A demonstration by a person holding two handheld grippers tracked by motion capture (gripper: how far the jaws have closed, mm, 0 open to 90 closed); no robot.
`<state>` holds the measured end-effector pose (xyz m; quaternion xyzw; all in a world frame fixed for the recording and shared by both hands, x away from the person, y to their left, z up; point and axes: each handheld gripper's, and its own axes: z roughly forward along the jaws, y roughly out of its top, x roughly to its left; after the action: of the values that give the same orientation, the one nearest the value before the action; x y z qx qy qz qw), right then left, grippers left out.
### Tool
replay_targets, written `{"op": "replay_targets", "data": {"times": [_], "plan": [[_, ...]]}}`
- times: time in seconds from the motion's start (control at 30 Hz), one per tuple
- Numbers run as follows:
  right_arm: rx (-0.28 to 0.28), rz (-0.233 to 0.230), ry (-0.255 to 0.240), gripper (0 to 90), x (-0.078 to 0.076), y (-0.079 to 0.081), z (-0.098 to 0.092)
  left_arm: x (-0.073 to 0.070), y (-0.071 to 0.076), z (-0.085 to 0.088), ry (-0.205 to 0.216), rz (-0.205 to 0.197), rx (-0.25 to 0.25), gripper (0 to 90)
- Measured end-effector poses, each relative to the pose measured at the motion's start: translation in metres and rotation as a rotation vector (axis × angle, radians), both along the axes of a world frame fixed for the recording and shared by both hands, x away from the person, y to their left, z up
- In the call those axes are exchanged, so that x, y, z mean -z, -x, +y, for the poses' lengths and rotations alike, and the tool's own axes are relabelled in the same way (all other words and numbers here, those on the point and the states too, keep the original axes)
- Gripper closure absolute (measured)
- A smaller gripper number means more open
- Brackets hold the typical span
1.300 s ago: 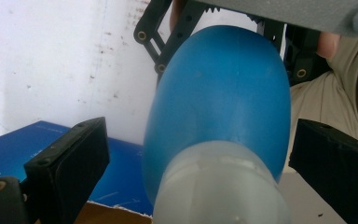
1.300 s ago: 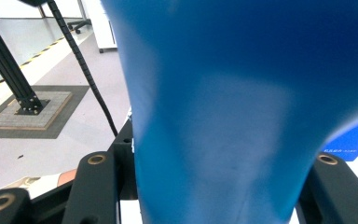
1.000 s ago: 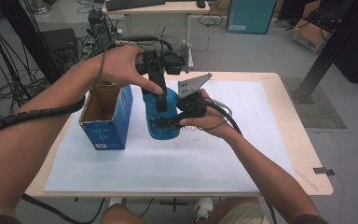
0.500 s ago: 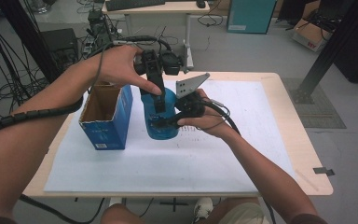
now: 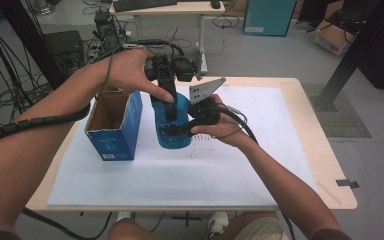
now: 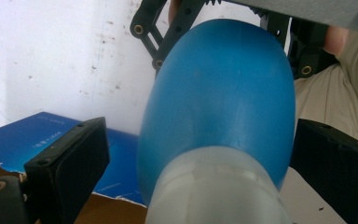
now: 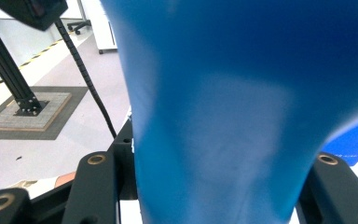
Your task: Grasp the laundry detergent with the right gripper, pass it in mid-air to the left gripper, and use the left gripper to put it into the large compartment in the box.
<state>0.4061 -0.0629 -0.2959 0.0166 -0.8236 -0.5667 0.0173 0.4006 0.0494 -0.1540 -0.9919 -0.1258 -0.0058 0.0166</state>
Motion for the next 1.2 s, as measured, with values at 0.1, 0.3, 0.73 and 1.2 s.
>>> {"op": "replay_targets", "data": {"times": [0.1, 0.3, 0.73, 1.2], "plan": [[-0.002, 0.000, -0.002, 44.6, -0.0003, 0.0000, -0.0002, 0.0002, -0.0001, -0.0004, -0.003, -0.001, 0.001, 5.1], [-0.001, 0.007, -0.002, 44.5, -0.0006, 0.0013, 0.0001, 0.0000, 0.0008, 0.0002, 0.007, -0.002, -0.003, 5.2], [-0.003, 0.012, -0.001, 44.5, -0.0018, 0.0028, 0.0008, 0.0021, 0.0021, 0.0022, 0.002, 0.003, -0.003, 5.3], [0.012, 0.040, 0.018, 44.5, -0.0039, 0.0049, -0.0025, 0.0023, 0.0020, -0.0002, 0.002, -0.005, 0.006, 5.4]]}}
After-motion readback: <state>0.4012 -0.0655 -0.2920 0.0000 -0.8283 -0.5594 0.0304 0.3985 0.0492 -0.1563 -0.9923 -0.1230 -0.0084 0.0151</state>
